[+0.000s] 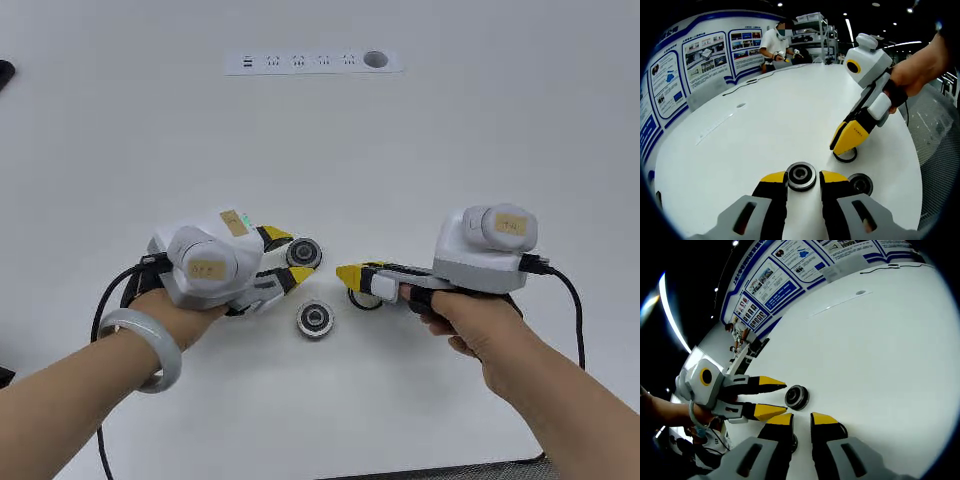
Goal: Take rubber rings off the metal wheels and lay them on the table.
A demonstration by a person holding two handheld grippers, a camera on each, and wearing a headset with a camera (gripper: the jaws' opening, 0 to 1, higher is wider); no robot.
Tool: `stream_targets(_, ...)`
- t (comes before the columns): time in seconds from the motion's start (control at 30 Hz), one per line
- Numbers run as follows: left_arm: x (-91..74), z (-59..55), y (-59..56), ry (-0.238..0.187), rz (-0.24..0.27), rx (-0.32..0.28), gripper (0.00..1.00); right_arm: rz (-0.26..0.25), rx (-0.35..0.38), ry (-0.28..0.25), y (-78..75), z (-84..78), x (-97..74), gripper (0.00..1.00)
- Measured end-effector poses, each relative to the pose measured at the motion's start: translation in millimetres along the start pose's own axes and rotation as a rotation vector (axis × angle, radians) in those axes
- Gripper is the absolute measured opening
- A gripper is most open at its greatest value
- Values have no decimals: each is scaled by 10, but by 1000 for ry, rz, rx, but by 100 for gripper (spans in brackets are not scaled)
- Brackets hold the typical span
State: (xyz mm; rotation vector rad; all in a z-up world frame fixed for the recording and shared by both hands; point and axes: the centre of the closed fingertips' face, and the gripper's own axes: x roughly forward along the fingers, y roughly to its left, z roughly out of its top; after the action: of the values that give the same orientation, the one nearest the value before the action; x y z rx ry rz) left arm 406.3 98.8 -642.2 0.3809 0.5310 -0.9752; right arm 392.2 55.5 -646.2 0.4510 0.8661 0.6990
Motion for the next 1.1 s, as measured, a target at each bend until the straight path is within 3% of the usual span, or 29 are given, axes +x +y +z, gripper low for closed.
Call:
stream_targets(0.57, 95, -26, 20, 27, -12, -14, 19, 3, 8, -1, 12, 20, 12, 15)
stream_targets(1.1, 114, -32, 53, 23, -20, -31, 15, 26, 44, -17, 15, 125, 128, 15)
